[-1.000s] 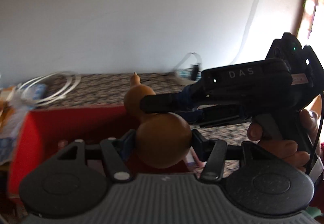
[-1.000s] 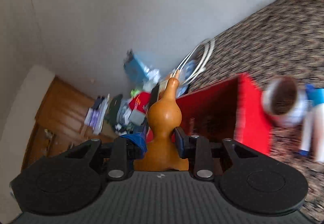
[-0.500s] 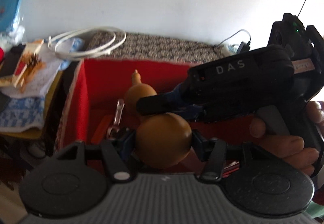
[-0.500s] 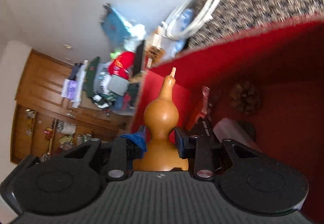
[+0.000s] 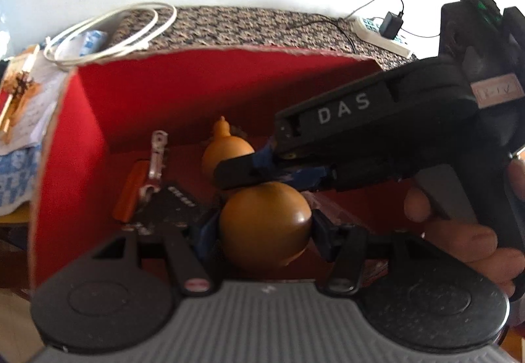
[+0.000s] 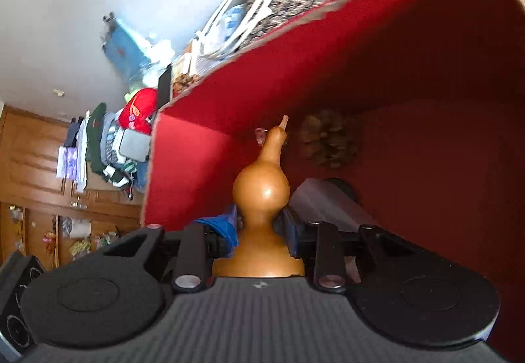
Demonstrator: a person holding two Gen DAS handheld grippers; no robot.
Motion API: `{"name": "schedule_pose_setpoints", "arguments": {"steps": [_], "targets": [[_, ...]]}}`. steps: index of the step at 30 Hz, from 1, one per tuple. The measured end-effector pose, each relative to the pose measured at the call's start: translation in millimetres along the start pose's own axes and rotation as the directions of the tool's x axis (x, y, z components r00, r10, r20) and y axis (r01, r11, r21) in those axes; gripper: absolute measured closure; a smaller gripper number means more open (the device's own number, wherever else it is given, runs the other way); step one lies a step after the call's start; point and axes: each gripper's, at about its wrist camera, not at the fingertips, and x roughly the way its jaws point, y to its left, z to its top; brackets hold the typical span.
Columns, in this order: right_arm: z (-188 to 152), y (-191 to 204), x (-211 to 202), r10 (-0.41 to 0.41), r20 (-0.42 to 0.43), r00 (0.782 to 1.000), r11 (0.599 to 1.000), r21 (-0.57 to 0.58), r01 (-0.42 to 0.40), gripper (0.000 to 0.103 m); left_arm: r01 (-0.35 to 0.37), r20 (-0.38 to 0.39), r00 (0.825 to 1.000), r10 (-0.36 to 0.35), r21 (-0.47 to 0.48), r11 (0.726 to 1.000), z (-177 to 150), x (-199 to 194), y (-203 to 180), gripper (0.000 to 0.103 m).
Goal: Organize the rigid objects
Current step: 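Carry the gourd with the right tool into the red box, then lower the gourd into the box and open the right tool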
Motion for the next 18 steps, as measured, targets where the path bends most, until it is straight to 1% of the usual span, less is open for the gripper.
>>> {"name": "schedule_pose_setpoints", "arguments": {"steps": [2, 5, 6, 7, 8, 11, 14, 18], "targets": [[1, -7, -3, -0.001, 0.011, 1.0, 1.0, 0.014, 0.001, 0.091, 0.0, -0.009, 1.0, 0.0, 0.006, 1.0, 4, 3, -5, 0.044], [4, -17, -15, -0.032, 0.056, 0.998, 0.999, 0.022, 0.031, 0.09, -0.013, -0.014, 1.0, 0.013, 0.024, 1.0, 9, 8, -15, 0.043], [5, -20, -18, -0.037, 0.067, 0.997, 0.999, 0.029, 0.035, 0.09, -0.025, -0.017, 1.0, 0.026, 0.029, 0.999, 13, 13, -16, 0.043], [6, -22, -20, -0.018, 0.07, 0.997, 0.999, 0.028, 0.016, 0.09, -0.036, -0.019, 0.999, 0.037, 0.036, 0.999, 15, 15, -18, 0.043], [6, -23, -22, -0.021, 0.08, 0.997, 0.999, 0.026, 0.019, 0.09, -0.046, -0.018, 0.999, 0.046, 0.041, 0.998, 17, 16, -20, 0.043], [7, -22, -24, -0.062, 0.109, 0.992, 0.998, 0.006, 0.061, 0.09, -0.095, -0.008, 0.995, 0.096, 0.057, 0.994, 23, 18, -24, 0.046], [6, -19, -21, -0.096, 0.128, 0.987, 0.995, -0.026, 0.1, 0.09, -0.138, 0.004, 0.99, 0.138, 0.072, 0.988, 28, 22, -24, 0.045], [10, -25, -21, -0.058, 0.12, 0.991, 0.998, -0.006, 0.059, 0.089, -0.186, -0.003, 0.982, 0.187, 0.073, 0.98, 33, 28, -18, 0.044]]}}
